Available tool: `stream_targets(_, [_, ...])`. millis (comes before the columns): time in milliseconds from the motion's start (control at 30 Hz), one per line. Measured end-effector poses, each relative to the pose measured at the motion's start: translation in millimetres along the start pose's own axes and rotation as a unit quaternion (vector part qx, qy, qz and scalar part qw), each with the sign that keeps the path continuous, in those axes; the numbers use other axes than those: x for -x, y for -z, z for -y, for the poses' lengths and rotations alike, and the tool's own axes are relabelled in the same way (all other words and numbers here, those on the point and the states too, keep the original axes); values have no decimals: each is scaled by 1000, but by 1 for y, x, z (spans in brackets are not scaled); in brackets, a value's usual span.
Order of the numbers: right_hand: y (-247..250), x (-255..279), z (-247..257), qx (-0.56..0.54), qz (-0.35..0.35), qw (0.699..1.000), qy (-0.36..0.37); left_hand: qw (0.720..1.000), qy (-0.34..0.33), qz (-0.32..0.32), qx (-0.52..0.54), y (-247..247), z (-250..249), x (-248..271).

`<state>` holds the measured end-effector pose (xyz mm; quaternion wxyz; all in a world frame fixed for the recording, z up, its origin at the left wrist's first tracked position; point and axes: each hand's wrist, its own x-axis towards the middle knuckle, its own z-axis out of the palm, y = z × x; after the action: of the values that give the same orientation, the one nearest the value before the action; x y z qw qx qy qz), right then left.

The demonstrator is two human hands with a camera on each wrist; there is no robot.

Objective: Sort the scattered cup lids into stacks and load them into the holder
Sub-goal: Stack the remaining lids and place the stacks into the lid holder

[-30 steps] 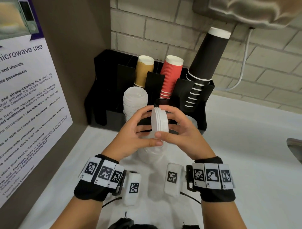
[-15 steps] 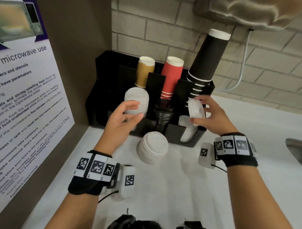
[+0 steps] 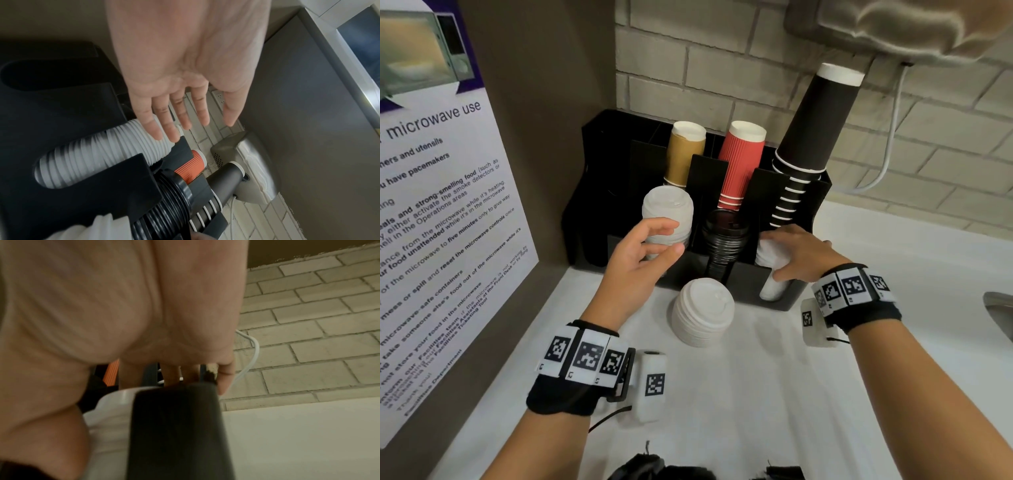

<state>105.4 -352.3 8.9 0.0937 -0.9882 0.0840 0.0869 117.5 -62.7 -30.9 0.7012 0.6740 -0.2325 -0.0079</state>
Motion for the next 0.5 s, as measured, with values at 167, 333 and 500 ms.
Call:
stream_targets(167, [-8, 1, -2, 36, 0, 999, -6, 1000, 1, -10, -6, 1, 2, 0])
stream_targets(333, [-20, 3, 2, 94, -32, 995, -1, 1000, 1, -15, -7, -1, 2, 0])
stream_targets(500, [-21, 3, 3, 138, -16, 990, -5, 1000, 3, -13, -7, -1, 2, 2])
